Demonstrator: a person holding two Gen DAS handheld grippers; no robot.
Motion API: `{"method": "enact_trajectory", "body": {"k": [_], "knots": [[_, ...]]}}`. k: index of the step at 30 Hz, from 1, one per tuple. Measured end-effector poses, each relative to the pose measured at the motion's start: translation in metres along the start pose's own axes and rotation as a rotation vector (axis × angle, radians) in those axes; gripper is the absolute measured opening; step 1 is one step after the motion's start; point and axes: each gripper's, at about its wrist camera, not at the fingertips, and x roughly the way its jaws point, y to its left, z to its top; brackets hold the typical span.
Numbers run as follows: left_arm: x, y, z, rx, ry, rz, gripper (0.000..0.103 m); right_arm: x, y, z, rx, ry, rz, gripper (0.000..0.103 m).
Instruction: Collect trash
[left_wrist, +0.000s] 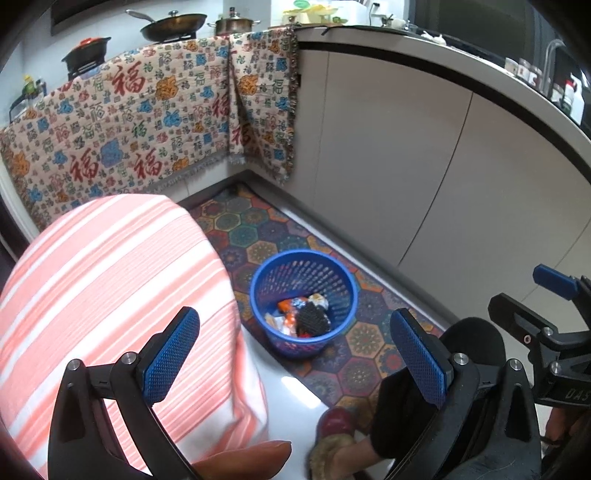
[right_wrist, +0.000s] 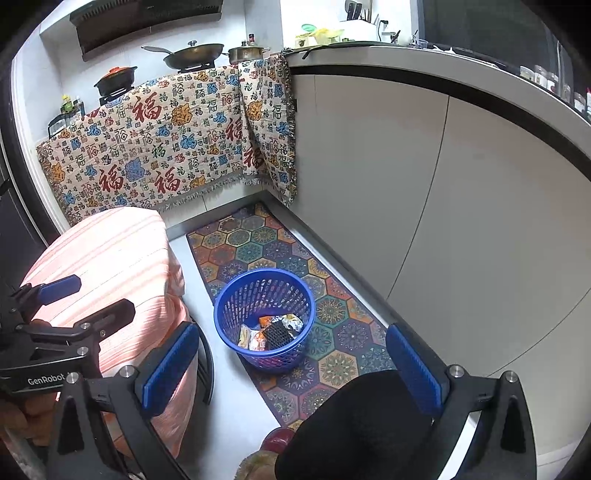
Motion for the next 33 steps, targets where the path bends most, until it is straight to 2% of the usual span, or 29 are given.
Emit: {"method": "enact_trajectory", "body": {"k": [33], "knots": [[0.006, 0.008, 0.005, -0.027, 0.02, 0.021, 0.103, 0.013, 0.003, 0.002, -0.025, 0.021, 0.02, 0.103]]}}
